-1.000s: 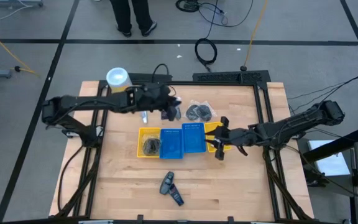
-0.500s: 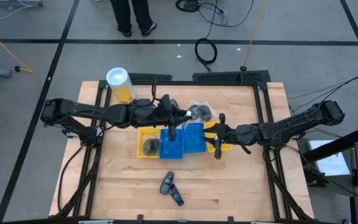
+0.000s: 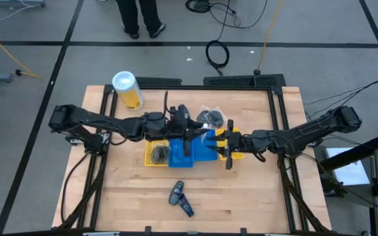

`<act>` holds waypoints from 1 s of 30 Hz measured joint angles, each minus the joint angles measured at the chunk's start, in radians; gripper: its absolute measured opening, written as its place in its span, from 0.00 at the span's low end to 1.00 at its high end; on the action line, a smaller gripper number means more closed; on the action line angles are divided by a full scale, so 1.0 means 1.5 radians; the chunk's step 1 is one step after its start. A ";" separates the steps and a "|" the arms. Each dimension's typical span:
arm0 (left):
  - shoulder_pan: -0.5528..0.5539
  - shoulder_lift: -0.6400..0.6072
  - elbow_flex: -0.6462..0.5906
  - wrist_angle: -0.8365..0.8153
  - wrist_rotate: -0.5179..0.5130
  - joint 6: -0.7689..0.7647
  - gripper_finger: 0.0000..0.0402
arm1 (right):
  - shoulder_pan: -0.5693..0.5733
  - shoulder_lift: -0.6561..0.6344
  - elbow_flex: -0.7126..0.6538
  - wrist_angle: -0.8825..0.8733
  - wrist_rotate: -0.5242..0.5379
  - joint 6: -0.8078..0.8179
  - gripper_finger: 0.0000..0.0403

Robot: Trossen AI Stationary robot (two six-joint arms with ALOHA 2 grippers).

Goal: Pick & Place Travel size toiletries
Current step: Put the toothpaste into the right yellow bin

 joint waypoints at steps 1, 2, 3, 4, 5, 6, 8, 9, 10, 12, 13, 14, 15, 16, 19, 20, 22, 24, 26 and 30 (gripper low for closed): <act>0.000 0.006 0.000 0.005 -0.003 0.000 0.11 | -0.003 0.005 0.000 0.011 0.000 0.000 0.29; 0.000 0.013 0.000 0.016 -0.005 0.001 0.11 | -0.004 0.009 0.000 0.013 0.000 0.000 0.29; 0.000 0.018 0.000 0.021 -0.013 0.004 0.11 | -0.004 0.011 0.000 0.010 0.000 0.000 0.29; 0.000 0.023 0.000 0.022 -0.022 0.009 0.11 | -0.004 0.011 -0.001 0.009 0.000 0.000 0.29; 0.000 0.028 0.000 0.024 -0.032 0.010 0.11 | -0.004 0.011 -0.001 0.011 0.001 0.001 0.29; -0.001 0.035 0.000 0.033 -0.041 0.011 0.11 | -0.006 0.015 -0.001 0.015 0.004 0.005 0.29; -0.001 0.043 0.000 0.040 -0.056 0.012 0.13 | -0.008 0.017 -0.001 0.010 0.007 0.014 0.29; -0.001 0.047 0.000 0.043 -0.062 0.012 0.13 | -0.009 0.018 -0.001 0.007 0.007 0.018 0.29; -0.001 0.051 0.000 0.049 -0.067 0.012 0.13 | -0.010 0.019 -0.001 0.004 0.012 0.019 0.29; -0.001 0.053 0.000 0.049 -0.086 0.013 0.13 | -0.011 0.026 0.000 0.001 0.044 0.020 0.29; -0.003 0.054 0.000 0.052 -0.098 0.015 0.12 | -0.011 0.028 0.000 -0.010 0.063 0.020 0.29; -0.005 0.054 0.000 0.053 -0.109 0.020 0.11 | -0.011 0.028 0.000 -0.018 0.077 0.020 0.29; -0.006 0.054 0.000 0.053 -0.123 0.026 0.11 | -0.012 0.028 -0.001 -0.018 0.086 0.022 0.29; -0.009 0.054 0.000 0.054 -0.136 0.031 0.11 | -0.012 0.027 0.000 -0.016 0.090 0.026 0.29; -0.018 0.054 0.000 0.060 -0.172 0.048 0.11 | -0.017 0.027 0.000 -0.013 0.089 0.035 0.29; -0.020 0.054 0.000 0.063 -0.182 0.050 0.11 | -0.018 0.027 0.000 -0.013 0.091 0.035 0.29; -0.023 0.054 0.000 0.068 -0.196 0.050 0.12 | -0.021 0.027 0.000 -0.007 0.107 0.035 0.29; -0.027 0.054 0.000 0.068 -0.216 0.050 0.13 | -0.024 0.027 0.000 0.000 0.107 0.044 0.29; -0.029 0.054 0.000 0.067 -0.238 0.054 0.12 | -0.026 0.027 0.000 0.008 0.106 0.053 0.29; -0.030 0.054 0.000 0.074 -0.245 0.063 0.11 | -0.028 0.027 0.000 0.016 0.107 0.053 0.29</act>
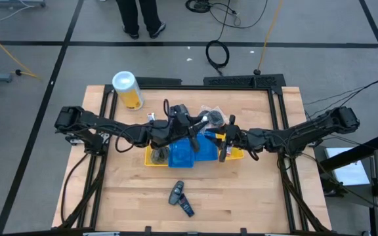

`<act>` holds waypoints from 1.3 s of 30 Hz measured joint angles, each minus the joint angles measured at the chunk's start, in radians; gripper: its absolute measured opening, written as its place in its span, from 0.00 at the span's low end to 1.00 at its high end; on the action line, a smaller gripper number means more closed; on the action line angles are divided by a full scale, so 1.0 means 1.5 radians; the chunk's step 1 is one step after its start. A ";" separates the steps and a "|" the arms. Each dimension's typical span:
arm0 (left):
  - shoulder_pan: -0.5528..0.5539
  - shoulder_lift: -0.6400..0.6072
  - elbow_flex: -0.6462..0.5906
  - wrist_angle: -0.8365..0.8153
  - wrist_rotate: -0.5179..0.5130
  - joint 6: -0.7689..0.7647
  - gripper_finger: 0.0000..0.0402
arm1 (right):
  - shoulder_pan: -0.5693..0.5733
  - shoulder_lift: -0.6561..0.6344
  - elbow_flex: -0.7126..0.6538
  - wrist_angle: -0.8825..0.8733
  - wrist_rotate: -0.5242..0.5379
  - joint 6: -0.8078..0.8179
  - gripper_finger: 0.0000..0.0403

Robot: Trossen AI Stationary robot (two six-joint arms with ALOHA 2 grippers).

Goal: Pick & Place Travel size toiletries
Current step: Put the toothpaste into the right yellow bin

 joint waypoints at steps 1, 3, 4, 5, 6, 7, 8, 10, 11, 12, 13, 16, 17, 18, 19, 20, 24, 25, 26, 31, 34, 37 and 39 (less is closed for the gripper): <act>0.000 0.000 0.000 0.002 0.000 0.001 0.11 | -0.001 0.000 0.000 0.000 0.000 0.000 0.29; 0.000 0.000 0.000 0.006 -0.001 0.002 0.11 | -0.003 0.002 0.000 0.002 0.000 0.000 0.29; 0.001 0.000 0.000 0.006 -0.002 0.002 0.11 | -0.005 0.007 0.000 0.008 0.000 0.002 0.29; 0.001 0.000 0.000 0.007 -0.002 0.002 0.11 | -0.007 0.013 0.000 0.014 0.000 0.006 0.29; 0.002 0.000 0.000 0.007 -0.002 0.002 0.12 | -0.007 0.018 0.000 0.017 -0.002 0.008 0.29; 0.002 0.000 0.000 0.007 -0.002 0.002 0.12 | -0.007 0.023 0.000 0.026 -0.002 0.009 0.29; 0.002 0.000 0.000 0.008 -0.002 0.002 0.12 | -0.009 0.030 0.000 0.040 -0.002 0.010 0.29; 0.002 0.000 0.000 0.009 -0.002 0.002 0.12 | -0.014 0.046 0.000 0.063 -0.002 0.009 0.29; 0.002 0.000 0.000 0.009 -0.002 0.003 0.11 | -0.015 0.052 0.000 0.067 -0.002 0.009 0.29; 0.002 0.000 0.000 0.009 -0.003 0.006 0.11 | -0.016 0.058 0.000 0.074 -0.002 0.008 0.29; 0.002 0.000 0.000 0.009 -0.002 0.007 0.11 | -0.016 0.064 0.000 0.088 -0.001 0.008 0.29; 0.002 0.000 0.000 0.008 -0.002 0.007 0.11 | -0.020 0.074 0.000 0.112 0.000 0.007 0.29; 0.002 0.000 0.000 0.008 -0.002 0.006 0.11 | -0.021 0.078 0.000 0.118 0.000 0.006 0.29; 0.002 0.000 0.000 0.008 -0.002 0.006 0.12 | -0.024 0.079 0.000 0.120 -0.001 0.006 0.29; 0.002 0.000 0.000 0.008 -0.003 0.007 0.12 | -0.025 0.079 0.000 0.118 -0.001 0.007 0.28; 0.002 0.000 0.000 0.008 -0.003 0.007 0.12 | -0.027 0.079 0.000 0.117 -0.002 0.009 0.28; 0.002 0.000 -0.001 0.005 -0.005 0.007 0.12 | -0.031 0.079 0.000 0.111 -0.003 0.012 0.21; 0.002 0.000 -0.001 0.005 -0.005 0.010 0.11 | -0.030 0.079 0.000 0.111 -0.003 0.012 0.18; 0.002 0.000 -0.001 0.005 -0.005 0.014 0.11 | -0.030 0.079 0.000 0.111 -0.003 0.010 0.16; 0.002 0.000 -0.001 0.000 -0.005 0.014 0.12 | -0.031 0.078 0.000 0.102 -0.031 -0.002 0.02; 0.002 0.000 -0.001 0.000 -0.003 0.013 0.14 | -0.031 0.078 0.000 0.102 -0.033 -0.002 0.01; 0.002 0.000 -0.001 0.000 -0.002 0.013 0.15 | -0.031 0.078 0.000 0.101 -0.034 -0.006 0.01; 0.002 0.000 -0.001 0.000 -0.002 0.020 0.15 | -0.031 0.078 0.000 0.101 -0.034 -0.009 0.00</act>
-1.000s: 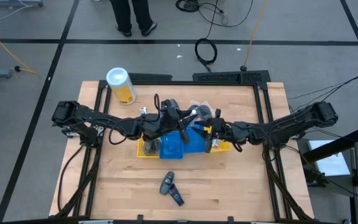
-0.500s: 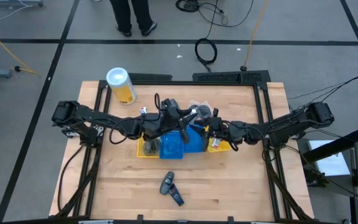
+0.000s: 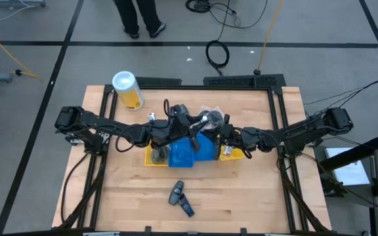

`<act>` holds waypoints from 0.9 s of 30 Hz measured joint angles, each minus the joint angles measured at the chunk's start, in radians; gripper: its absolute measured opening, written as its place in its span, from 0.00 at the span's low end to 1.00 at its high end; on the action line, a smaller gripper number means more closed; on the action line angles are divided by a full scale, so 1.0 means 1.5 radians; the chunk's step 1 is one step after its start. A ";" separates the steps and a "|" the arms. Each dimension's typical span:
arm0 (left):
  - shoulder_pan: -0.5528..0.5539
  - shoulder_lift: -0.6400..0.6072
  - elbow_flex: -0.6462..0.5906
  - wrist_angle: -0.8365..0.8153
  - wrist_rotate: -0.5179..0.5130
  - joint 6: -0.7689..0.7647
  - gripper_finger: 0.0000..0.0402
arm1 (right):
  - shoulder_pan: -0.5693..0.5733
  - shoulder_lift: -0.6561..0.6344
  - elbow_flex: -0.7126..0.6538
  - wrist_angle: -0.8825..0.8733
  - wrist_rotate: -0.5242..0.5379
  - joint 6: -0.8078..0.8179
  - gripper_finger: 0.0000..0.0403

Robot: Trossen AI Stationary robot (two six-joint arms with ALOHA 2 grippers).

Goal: Pick & Place Travel size toiletries
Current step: Put the toothpaste into the right yellow bin

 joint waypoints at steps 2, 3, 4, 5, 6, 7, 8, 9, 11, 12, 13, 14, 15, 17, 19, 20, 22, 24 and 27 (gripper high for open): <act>0.000 0.000 0.000 0.000 0.000 0.015 0.15 | 0.000 0.000 0.000 -0.003 0.000 -0.002 0.00; 0.000 0.000 0.000 0.001 -0.001 0.025 0.15 | 0.000 0.000 0.000 -0.005 0.000 -0.002 0.00; -0.002 0.000 0.000 0.001 -0.005 0.036 0.16 | 0.000 -0.002 0.000 -0.008 0.000 -0.003 0.00; -0.003 0.000 0.000 0.002 -0.009 0.047 0.16 | 0.000 -0.007 0.000 -0.015 0.001 -0.004 0.00; -0.005 0.000 0.000 0.004 -0.016 0.055 0.16 | 0.000 -0.009 0.000 -0.021 0.004 -0.004 0.00; -0.008 0.000 0.000 0.006 -0.024 0.061 0.16 | 0.000 -0.009 0.001 -0.023 0.012 -0.004 0.00; -0.011 -0.003 0.000 0.005 -0.035 0.064 0.16 | 0.000 -0.011 0.002 -0.029 0.022 -0.009 0.00; -0.015 -0.006 0.000 0.000 -0.041 0.065 0.16 | 0.001 -0.018 0.002 -0.042 0.031 -0.010 0.00; -0.020 -0.008 0.000 0.006 -0.044 0.070 0.16 | 0.002 -0.027 0.002 -0.049 0.034 -0.009 0.00; -0.023 -0.016 0.000 0.001 -0.045 0.077 0.16 | 0.002 -0.030 0.002 -0.051 0.034 -0.010 0.00; -0.028 -0.023 0.000 -0.007 -0.049 0.082 0.16 | 0.003 -0.035 0.002 -0.056 0.034 -0.012 0.00; -0.031 -0.025 -0.001 -0.003 -0.056 0.083 0.16 | 0.004 -0.041 0.002 -0.057 0.034 -0.013 0.00; -0.034 -0.027 0.000 0.001 -0.062 0.085 0.17 | 0.005 -0.047 0.002 -0.057 0.034 -0.015 0.00; -0.044 -0.044 0.000 -0.024 -0.081 0.085 0.19 | 0.006 -0.059 0.002 -0.071 0.035 -0.020 0.00; -0.050 -0.055 -0.001 -0.037 -0.103 0.085 0.21 | 0.005 -0.070 0.002 -0.088 0.035 -0.020 0.00; -0.053 -0.064 -0.001 -0.056 -0.113 0.085 0.22 | 0.005 -0.079 0.002 -0.102 0.036 -0.019 0.00; -0.061 -0.079 0.000 -0.078 -0.131 0.086 0.25 | 0.006 -0.092 0.002 -0.134 0.037 -0.010 0.00; -0.065 -0.095 0.002 -0.089 -0.142 0.087 0.28 | 0.007 -0.105 -0.004 -0.195 0.040 -0.002 0.00; -0.075 -0.101 0.002 -0.111 -0.155 0.087 0.31 | 0.010 -0.129 -0.002 -0.240 0.059 0.012 0.00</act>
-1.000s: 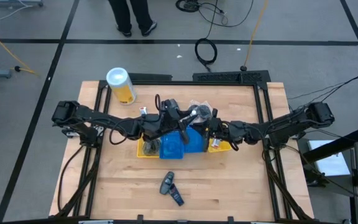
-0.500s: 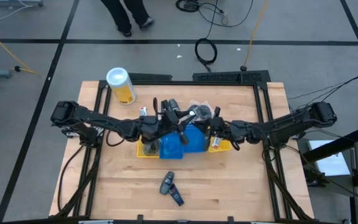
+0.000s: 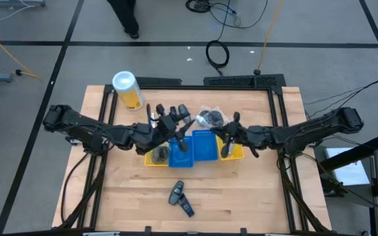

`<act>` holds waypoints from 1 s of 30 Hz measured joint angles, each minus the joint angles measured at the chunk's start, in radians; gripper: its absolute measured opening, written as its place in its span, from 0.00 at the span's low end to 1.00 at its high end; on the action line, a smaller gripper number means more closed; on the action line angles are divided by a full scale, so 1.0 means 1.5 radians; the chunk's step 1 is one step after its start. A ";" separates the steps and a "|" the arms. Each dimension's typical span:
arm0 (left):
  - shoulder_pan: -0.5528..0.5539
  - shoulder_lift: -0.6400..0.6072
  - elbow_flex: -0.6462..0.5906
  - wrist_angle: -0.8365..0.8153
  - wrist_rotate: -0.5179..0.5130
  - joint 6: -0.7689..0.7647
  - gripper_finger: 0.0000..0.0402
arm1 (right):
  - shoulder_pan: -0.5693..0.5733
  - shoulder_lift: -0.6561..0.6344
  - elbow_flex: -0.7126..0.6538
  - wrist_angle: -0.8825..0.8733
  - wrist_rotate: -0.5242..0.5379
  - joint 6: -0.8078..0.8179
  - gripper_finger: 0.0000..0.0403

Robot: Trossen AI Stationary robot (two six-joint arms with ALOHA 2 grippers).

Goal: Pick & Place Travel size toiletries
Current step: Put the toothpaste into the right yellow bin

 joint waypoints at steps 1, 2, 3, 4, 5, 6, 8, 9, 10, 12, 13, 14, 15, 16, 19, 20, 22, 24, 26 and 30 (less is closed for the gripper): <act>-0.004 0.002 0.000 -0.009 -0.003 0.001 0.32 | 0.004 -0.012 0.001 -0.021 0.008 0.007 0.00; -0.008 0.002 -0.001 -0.014 -0.012 0.005 0.33 | 0.007 -0.019 0.001 -0.047 0.011 0.017 0.00; -0.013 0.000 -0.001 -0.020 -0.023 0.011 0.33 | 0.010 -0.026 0.001 -0.076 0.012 0.027 0.00; -0.018 -0.003 -0.001 -0.023 -0.033 0.016 0.34 | 0.015 -0.034 0.001 -0.112 0.012 0.037 0.00; -0.020 -0.005 -0.001 -0.024 -0.041 0.019 0.34 | 0.020 -0.044 0.000 -0.146 0.013 0.050 0.00; -0.022 -0.006 -0.001 -0.031 -0.049 0.020 0.34 | 0.025 -0.055 0.000 -0.169 0.013 0.065 0.00; -0.026 -0.004 -0.001 -0.054 -0.064 0.017 0.34 | 0.035 -0.079 0.001 -0.220 0.013 0.096 0.00; -0.028 -0.002 -0.001 -0.066 -0.073 0.017 0.34 | 0.041 -0.088 0.001 -0.248 0.013 0.114 0.00; -0.029 -0.002 -0.001 -0.078 -0.081 0.020 0.34 | 0.046 -0.095 0.001 -0.278 0.013 0.131 0.00; -0.030 -0.003 -0.001 -0.095 -0.093 0.018 0.34 | 0.057 -0.108 0.001 -0.335 0.010 0.166 0.00; -0.030 -0.004 -0.001 -0.108 -0.097 0.011 0.34 | 0.062 -0.115 0.001 -0.355 0.011 0.183 0.00; -0.031 -0.004 -0.001 -0.121 -0.099 0.005 0.34 | 0.067 -0.120 0.001 -0.374 0.011 0.200 0.00; -0.030 -0.003 -0.001 -0.135 -0.100 -0.004 0.34 | 0.071 -0.123 0.001 -0.394 0.011 0.216 0.00; -0.030 -0.002 -0.001 -0.147 -0.100 -0.010 0.34 | 0.077 -0.125 0.001 -0.417 0.011 0.232 0.00; -0.028 -0.003 -0.001 -0.170 -0.101 -0.025 0.34 | 0.090 -0.126 0.001 -0.488 0.010 0.285 0.00; -0.028 -0.003 -0.001 -0.178 -0.101 -0.032 0.34 | 0.094 -0.126 0.001 -0.512 0.010 0.305 0.00; -0.028 -0.002 -0.001 -0.189 -0.100 -0.041 0.34 | 0.103 -0.124 0.001 -0.556 0.010 0.343 0.00; -0.028 -0.002 -0.001 -0.192 -0.100 -0.042 0.34 | 0.111 -0.122 -0.008 -0.567 0.010 0.371 0.00; -0.028 -0.003 -0.001 -0.195 -0.100 -0.044 0.34 | 0.117 -0.124 -0.026 -0.564 0.005 0.394 0.00; -0.026 -0.002 -0.001 -0.198 -0.100 -0.044 0.34 | 0.124 -0.124 -0.074 -0.538 -0.012 0.435 0.00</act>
